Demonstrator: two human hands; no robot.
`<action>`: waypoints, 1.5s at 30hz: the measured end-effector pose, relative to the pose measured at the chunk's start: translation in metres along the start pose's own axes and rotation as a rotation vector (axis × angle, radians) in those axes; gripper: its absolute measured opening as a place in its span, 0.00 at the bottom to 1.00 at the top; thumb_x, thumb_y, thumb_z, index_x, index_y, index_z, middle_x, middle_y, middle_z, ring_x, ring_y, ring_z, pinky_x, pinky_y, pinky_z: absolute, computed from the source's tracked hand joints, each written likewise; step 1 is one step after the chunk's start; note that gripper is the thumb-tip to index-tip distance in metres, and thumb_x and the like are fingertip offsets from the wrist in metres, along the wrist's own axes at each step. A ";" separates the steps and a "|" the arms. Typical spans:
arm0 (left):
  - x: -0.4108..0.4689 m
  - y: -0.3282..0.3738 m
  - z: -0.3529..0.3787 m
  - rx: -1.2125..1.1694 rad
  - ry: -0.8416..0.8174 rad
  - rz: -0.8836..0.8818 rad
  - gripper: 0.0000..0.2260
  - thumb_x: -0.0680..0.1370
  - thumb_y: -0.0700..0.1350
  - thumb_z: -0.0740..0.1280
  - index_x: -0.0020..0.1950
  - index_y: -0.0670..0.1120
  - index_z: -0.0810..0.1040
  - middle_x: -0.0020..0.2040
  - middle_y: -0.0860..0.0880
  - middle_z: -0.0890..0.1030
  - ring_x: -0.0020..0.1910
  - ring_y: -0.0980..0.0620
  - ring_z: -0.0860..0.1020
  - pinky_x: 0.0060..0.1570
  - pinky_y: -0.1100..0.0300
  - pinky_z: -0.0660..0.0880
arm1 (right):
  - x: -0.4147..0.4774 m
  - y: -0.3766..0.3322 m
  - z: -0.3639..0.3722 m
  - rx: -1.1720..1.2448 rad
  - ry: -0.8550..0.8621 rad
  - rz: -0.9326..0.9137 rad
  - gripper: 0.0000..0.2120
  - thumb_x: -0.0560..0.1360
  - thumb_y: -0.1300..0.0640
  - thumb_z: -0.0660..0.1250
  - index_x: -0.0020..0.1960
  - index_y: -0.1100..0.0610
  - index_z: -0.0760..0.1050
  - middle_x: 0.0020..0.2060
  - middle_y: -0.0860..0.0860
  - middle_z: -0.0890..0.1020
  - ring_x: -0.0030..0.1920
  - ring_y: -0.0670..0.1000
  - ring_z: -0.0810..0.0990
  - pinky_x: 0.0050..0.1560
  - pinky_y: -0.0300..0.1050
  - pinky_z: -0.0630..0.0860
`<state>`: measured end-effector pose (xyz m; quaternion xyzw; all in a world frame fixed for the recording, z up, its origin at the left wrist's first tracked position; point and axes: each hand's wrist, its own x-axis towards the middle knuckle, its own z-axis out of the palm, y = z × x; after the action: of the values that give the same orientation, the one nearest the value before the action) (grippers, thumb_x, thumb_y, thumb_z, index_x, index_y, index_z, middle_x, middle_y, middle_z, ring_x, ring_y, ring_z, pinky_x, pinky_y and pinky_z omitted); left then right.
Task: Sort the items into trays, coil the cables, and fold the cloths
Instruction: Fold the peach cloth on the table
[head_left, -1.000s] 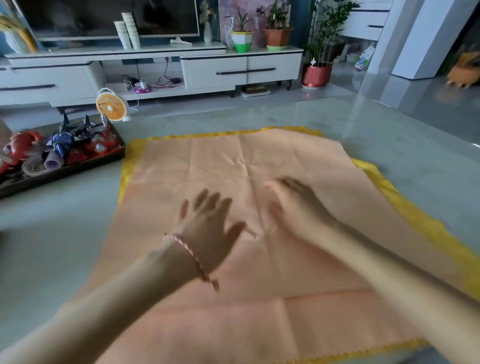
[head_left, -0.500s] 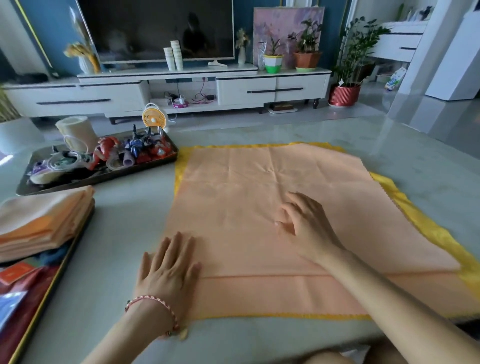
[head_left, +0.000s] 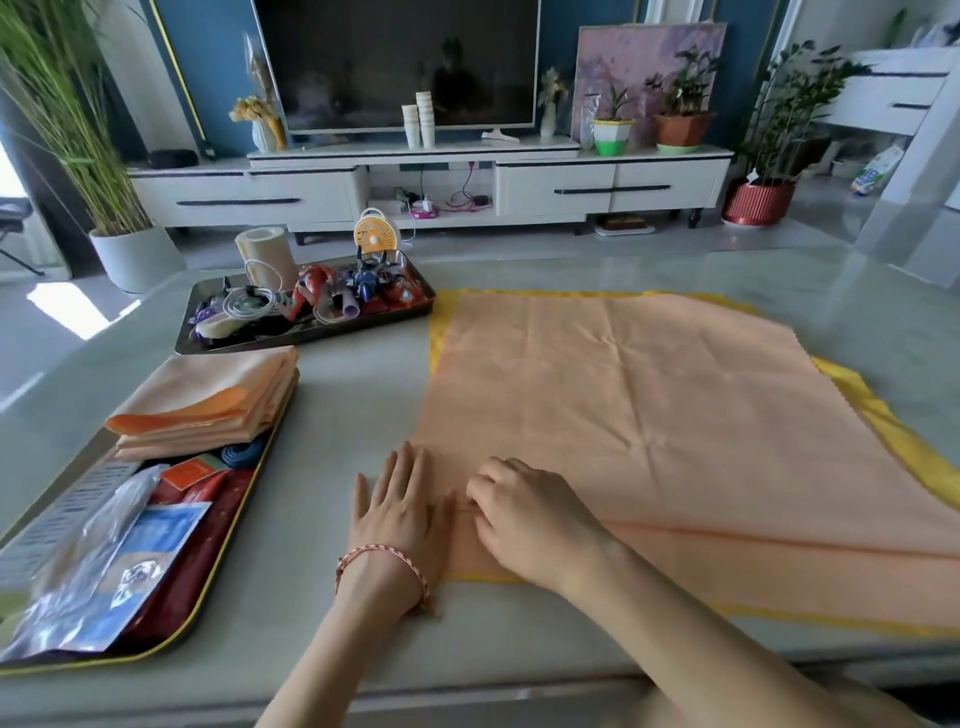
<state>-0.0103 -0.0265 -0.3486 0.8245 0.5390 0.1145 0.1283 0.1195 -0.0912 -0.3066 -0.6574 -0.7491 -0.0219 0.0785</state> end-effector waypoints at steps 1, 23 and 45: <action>0.000 0.000 -0.002 -0.060 0.027 0.002 0.25 0.82 0.54 0.48 0.77 0.49 0.49 0.78 0.50 0.46 0.76 0.54 0.44 0.72 0.57 0.39 | 0.001 -0.002 -0.001 -0.061 0.012 -0.022 0.07 0.75 0.61 0.61 0.52 0.58 0.75 0.51 0.54 0.77 0.53 0.54 0.77 0.46 0.48 0.74; -0.014 0.051 -0.014 -2.040 -0.016 -0.641 0.14 0.83 0.40 0.48 0.57 0.39 0.72 0.51 0.38 0.75 0.53 0.43 0.74 0.57 0.53 0.69 | -0.010 0.004 0.004 0.311 0.075 0.048 0.18 0.81 0.53 0.56 0.68 0.58 0.69 0.67 0.56 0.72 0.68 0.54 0.68 0.67 0.45 0.60; -0.005 0.082 -0.056 -1.614 0.163 -0.360 0.11 0.82 0.46 0.54 0.62 0.47 0.71 0.59 0.47 0.78 0.54 0.50 0.77 0.59 0.49 0.71 | -0.129 0.164 -0.015 1.189 0.580 0.794 0.15 0.77 0.64 0.63 0.63 0.56 0.74 0.63 0.51 0.77 0.58 0.43 0.75 0.56 0.27 0.69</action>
<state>0.0400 -0.0581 -0.2688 0.3693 0.4224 0.5031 0.6573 0.2986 -0.1978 -0.3217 -0.6921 -0.2922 0.2428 0.6137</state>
